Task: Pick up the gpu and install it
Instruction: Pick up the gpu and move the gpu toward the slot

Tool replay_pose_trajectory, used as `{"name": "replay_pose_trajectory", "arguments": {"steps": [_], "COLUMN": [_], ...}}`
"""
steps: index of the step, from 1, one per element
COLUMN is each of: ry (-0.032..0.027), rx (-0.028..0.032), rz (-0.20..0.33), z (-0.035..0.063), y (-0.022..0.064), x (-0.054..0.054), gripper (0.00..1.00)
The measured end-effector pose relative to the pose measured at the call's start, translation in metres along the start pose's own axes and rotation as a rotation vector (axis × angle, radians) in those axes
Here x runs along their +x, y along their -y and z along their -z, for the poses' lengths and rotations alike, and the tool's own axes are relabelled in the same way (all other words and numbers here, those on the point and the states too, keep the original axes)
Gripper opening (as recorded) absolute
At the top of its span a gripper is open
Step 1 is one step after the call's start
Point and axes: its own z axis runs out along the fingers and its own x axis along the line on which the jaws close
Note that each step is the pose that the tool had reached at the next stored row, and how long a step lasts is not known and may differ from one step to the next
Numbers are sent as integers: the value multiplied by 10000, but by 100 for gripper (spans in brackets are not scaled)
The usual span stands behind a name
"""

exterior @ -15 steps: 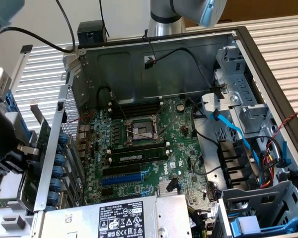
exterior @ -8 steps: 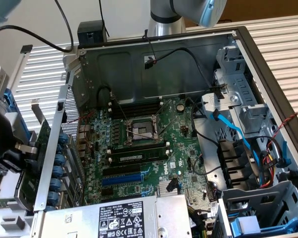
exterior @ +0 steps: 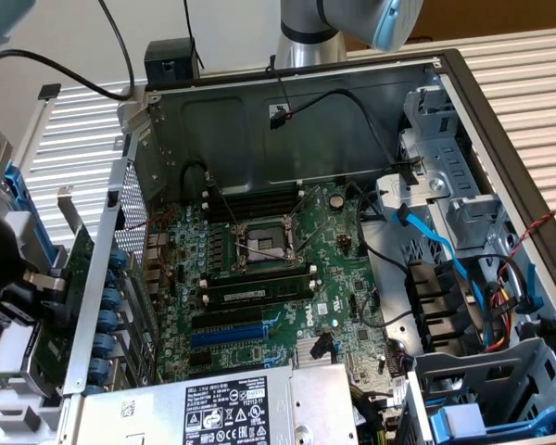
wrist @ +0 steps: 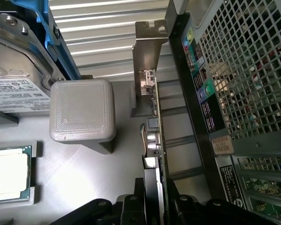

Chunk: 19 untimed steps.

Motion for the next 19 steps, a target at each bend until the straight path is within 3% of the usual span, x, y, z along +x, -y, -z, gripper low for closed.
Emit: {"name": "replay_pose_trajectory", "arguments": {"steps": [5, 9, 19], "ry": [-3, -1, -15], "rx": [0, -2, -4], "rz": [0, 1, -4], "z": [31, 176, 332], "y": [45, 63, 218], "x": [5, -19, -70], "gripper": [29, 29, 29]}}
